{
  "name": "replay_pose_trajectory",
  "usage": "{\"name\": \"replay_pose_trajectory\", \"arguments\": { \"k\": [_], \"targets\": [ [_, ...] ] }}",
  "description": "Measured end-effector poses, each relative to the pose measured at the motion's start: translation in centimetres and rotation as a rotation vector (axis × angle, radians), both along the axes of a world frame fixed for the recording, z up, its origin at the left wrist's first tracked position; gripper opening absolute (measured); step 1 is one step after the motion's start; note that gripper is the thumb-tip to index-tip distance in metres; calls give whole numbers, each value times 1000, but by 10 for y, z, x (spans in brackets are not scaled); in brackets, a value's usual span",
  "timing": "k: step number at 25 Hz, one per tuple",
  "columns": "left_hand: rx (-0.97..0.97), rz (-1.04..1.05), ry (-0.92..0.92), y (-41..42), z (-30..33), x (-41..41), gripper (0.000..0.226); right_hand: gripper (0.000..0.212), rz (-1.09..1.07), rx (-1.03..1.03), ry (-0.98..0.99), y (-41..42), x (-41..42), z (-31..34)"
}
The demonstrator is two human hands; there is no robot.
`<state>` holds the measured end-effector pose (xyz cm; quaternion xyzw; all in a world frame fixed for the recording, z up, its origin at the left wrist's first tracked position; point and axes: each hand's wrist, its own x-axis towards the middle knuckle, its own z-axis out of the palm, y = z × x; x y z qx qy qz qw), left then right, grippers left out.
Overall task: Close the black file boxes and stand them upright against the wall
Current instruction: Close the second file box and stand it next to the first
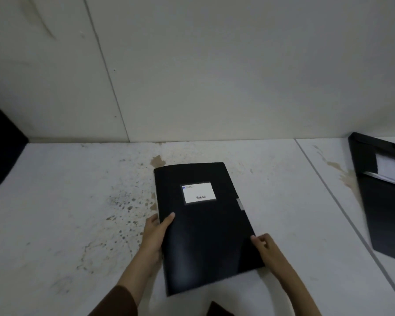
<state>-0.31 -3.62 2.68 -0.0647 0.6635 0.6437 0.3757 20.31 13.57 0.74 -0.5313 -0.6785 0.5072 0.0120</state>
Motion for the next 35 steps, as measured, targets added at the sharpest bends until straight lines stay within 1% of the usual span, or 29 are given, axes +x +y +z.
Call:
{"name": "replay_pose_trajectory", "arguments": {
  "k": [1, 2, 5, 7, 8, 10, 11, 13, 17, 20, 21, 23, 24, 26, 29, 32, 33, 35],
  "targets": [
    [8, -15, 8, -11, -1, -7, 40, 28, 40, -18, -15, -13, -2, 1],
    [9, -17, 11, -23, -1, -13, 38, 31, 75, -30, -20, -25, -5, 1],
    [18, 16, 14, -68, 4, -33, 52, 31, 173, -79, -11, -57, -27, 4],
    [46, 22, 48, -106, 11, -47, 57, 28, 231, -141, 45, -79, -54, 7],
    [58, 23, 73, -131, 17, -56, 65, 29, 254, -168, 77, -94, -75, 11],
    [55, 27, 134, -180, 30, -75, 91, 32, 256, -232, 144, -126, -118, 24],
    [54, 38, 165, -207, 38, -86, 100, 32, 260, -263, 181, -143, -141, 32],
    [84, 80, 209, -262, 58, -112, 104, 30, 324, -283, 279, -181, -188, 46],
    [116, 196, 388, -353, 103, -162, 95, 26, 522, -233, 484, -250, -271, 73],
    [122, 310, 597, -393, 131, -191, 95, 32, 607, -66, 560, -291, -330, 83],
    [115, 352, 654, -400, 136, -197, 90, 35, 621, -12, 569, -301, -347, 83],
    [110, 474, 733, -408, 137, -206, 63, 39, 629, 37, 560, -319, -377, 82],
    [98, 525, 758, -409, 135, -209, 58, 40, 633, 42, 560, -327, -390, 84],
    [86, 576, 780, -408, 125, -217, 57, 44, 631, 39, 575, -341, -411, 92],
    [111, 662, 769, -402, 117, -231, 51, 56, 665, 61, 713, -360, -435, 112],
    [86, 803, 724, -377, 118, -244, 41, 71, 855, 253, 859, -375, -454, 145],
    [80, 823, 724, -367, 117, -251, 41, 75, 919, 338, 890, -380, -462, 156],
    [52, 825, 762, -348, 118, -264, 41, 77, 1057, 508, 903, -391, -477, 176]
  ]
}}
